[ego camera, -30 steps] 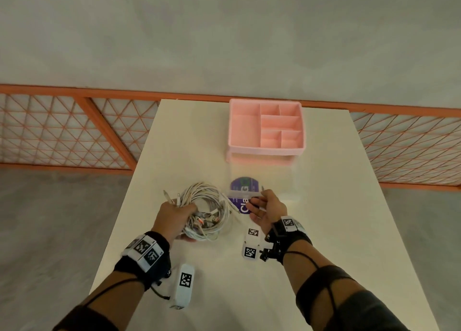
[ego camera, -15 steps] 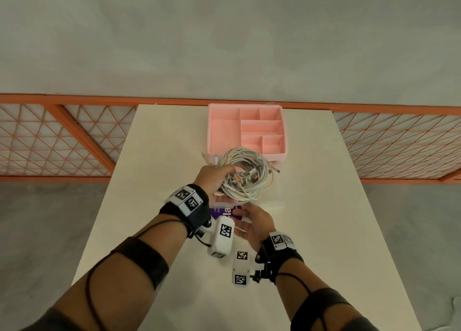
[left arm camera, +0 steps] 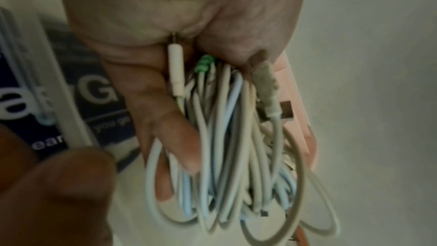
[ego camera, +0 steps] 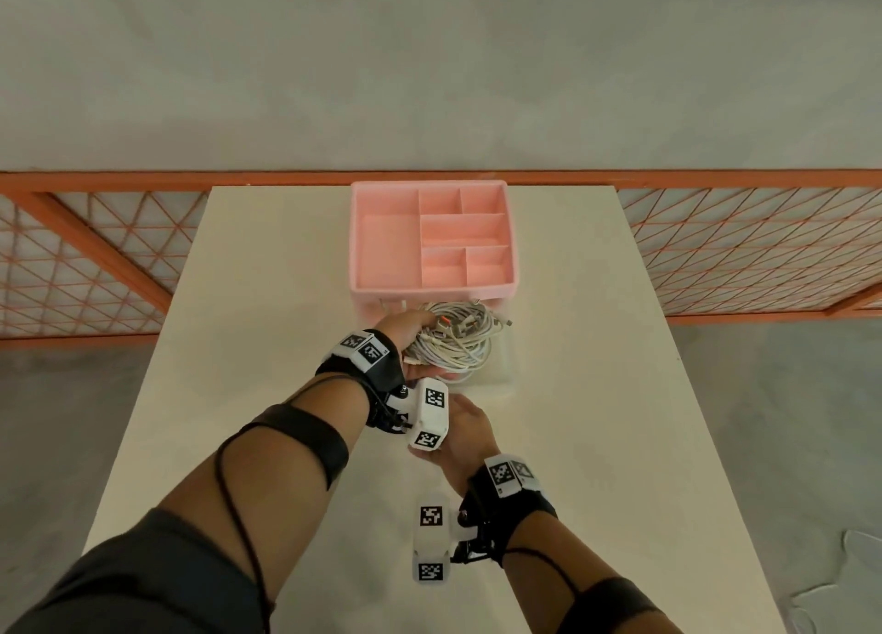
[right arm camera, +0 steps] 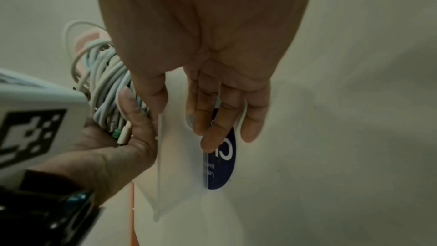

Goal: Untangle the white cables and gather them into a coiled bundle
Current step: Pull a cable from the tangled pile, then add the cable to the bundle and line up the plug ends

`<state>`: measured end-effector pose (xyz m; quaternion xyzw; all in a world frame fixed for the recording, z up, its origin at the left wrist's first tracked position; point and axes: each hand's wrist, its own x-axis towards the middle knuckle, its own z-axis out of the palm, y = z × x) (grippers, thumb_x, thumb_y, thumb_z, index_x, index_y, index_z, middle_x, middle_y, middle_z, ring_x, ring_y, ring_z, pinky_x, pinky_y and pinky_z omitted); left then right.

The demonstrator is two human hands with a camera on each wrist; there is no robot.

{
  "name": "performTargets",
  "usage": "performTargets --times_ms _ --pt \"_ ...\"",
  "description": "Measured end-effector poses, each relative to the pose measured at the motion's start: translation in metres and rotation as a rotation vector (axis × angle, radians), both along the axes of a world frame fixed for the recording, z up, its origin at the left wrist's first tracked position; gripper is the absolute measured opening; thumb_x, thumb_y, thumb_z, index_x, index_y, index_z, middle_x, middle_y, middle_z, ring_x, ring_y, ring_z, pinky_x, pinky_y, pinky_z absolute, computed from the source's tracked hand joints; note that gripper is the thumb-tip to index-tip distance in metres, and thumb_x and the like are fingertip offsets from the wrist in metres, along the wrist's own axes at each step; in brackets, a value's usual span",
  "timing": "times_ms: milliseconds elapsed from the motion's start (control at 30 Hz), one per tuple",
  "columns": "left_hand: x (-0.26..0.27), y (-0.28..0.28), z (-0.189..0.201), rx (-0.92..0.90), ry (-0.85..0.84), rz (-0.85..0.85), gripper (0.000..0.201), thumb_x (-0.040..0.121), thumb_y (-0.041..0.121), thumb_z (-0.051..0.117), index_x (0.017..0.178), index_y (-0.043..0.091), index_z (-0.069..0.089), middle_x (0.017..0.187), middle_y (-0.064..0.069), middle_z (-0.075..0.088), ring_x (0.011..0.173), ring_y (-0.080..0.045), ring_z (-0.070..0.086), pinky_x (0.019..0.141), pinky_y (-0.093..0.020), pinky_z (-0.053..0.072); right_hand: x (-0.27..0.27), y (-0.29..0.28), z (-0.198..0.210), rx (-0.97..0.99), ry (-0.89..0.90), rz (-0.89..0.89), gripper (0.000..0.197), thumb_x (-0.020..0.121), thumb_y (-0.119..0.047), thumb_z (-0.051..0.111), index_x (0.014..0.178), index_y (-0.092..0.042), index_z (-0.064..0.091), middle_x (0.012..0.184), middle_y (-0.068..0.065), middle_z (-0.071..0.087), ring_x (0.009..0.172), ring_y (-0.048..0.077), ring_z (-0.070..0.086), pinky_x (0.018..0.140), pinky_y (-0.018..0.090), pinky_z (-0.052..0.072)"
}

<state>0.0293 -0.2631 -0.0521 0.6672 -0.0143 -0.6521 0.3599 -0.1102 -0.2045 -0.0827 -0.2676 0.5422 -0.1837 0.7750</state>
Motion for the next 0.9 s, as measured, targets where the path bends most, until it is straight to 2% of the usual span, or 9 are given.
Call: performTargets --times_ms 67,267,333,400,533,600,667,767,900 --pt "-0.001 0.0 -0.003 -0.018 -0.054 0.049 0.033 0.085 0.024 0.072 0.109 0.003 0.065 0.096 -0.018 0.074 0.078 -0.033 0.073 0.049 -0.039 0.058 -0.001 0.0 0.002 -0.004 -0.006 0.001 0.011 0.097 -0.008 0.051 0.098 -0.012 0.062 0.084 0.005 0.066 0.075 0.024 0.063 0.085 0.05 0.055" --pt "-0.003 0.005 -0.013 -0.061 -0.325 0.137 0.044 0.064 0.02 0.088 0.095 0.0 0.064 0.079 -0.019 0.073 0.062 -0.035 0.072 0.05 -0.049 0.059 -0.005 0.001 0.002 0.023 -0.07 -0.031 0.021 0.097 -0.022 0.057 0.108 -0.004 0.06 0.067 0.004 0.066 0.058 0.018 0.063 0.054 0.03 0.052" --pt "-0.006 0.006 -0.016 -0.083 -0.429 0.16 0.055 0.057 0.029 0.086 0.1 0.001 0.065 0.088 -0.017 0.074 0.069 -0.034 0.073 0.053 -0.051 0.061 -0.004 -0.002 0.002 -0.002 0.0 0.025 0.029 0.097 -0.03 0.058 0.106 -0.003 0.062 0.072 0.004 0.069 0.063 0.019 0.066 0.056 0.031 0.053" --pt "-0.007 0.008 -0.017 -0.09 -0.598 0.093 0.068 0.058 0.042 0.082 0.11 0.004 0.061 0.097 -0.011 0.072 0.076 -0.029 0.07 0.061 -0.04 0.061 -0.006 -0.007 0.007 -0.076 0.128 0.19 0.031 0.096 -0.034 0.059 0.099 -0.004 0.065 0.08 0.009 0.07 0.068 0.023 0.066 0.062 0.033 0.054" --pt "-0.007 0.013 -0.018 -0.12 -0.825 -0.076 0.075 0.078 0.042 0.079 0.131 0.003 0.042 0.119 -0.013 0.063 0.091 -0.029 0.06 0.073 -0.03 0.043 -0.021 -0.022 0.044 -0.528 0.363 0.806 0.027 0.094 -0.032 0.058 0.076 -0.013 0.063 0.071 0.009 0.072 0.054 0.012 0.063 0.063 0.028 0.053" --pt "-0.006 0.014 -0.016 -0.144 -0.867 -0.088 0.08 0.081 0.042 0.078 0.134 0.001 0.036 0.125 -0.016 0.06 0.106 -0.034 0.062 0.078 -0.03 0.043 -0.024 -0.032 0.063 -0.934 0.435 0.841 0.028 0.096 -0.029 0.056 0.07 -0.021 0.059 0.064 0.001 0.066 0.049 0.004 0.055 0.06 0.025 0.05" --pt "-0.003 0.017 -0.013 -0.15 -0.874 -0.112 0.078 0.085 0.045 0.073 0.135 -0.001 0.035 0.127 -0.017 0.059 0.113 -0.036 0.06 0.082 -0.032 0.045 -0.022 -0.045 0.072 -1.33 0.447 0.656 0.022 0.096 -0.021 0.056 0.075 -0.018 0.059 0.068 -0.005 0.06 0.059 0.006 0.052 0.062 0.026 0.047" --pt "0.003 0.024 -0.011 -0.185 -0.888 -0.172 0.062 0.094 0.047 0.06 0.131 0.002 0.042 0.121 -0.017 0.062 0.11 -0.036 0.061 0.08 -0.034 0.044 -0.014 -0.068 0.069 -1.664 0.5 0.582 0.019 0.095 -0.014 0.056 0.111 -0.009 0.065 0.107 0.004 0.064 0.1 0.017 0.056 0.089 0.028 0.047" --pt "0.003 0.043 -0.006 -0.319 -1.008 -0.214 0.037 0.101 0.034 0.05 0.126 0.007 0.048 0.117 -0.015 0.064 0.107 -0.033 0.062 0.082 -0.034 0.046 -0.007 -0.082 0.036 -1.549 0.836 0.896 0.064 0.096 -0.045 0.049 0.144 -0.005 0.038 0.148 0.012 0.041 0.137 0.028 0.037 0.111 0.045 0.037"
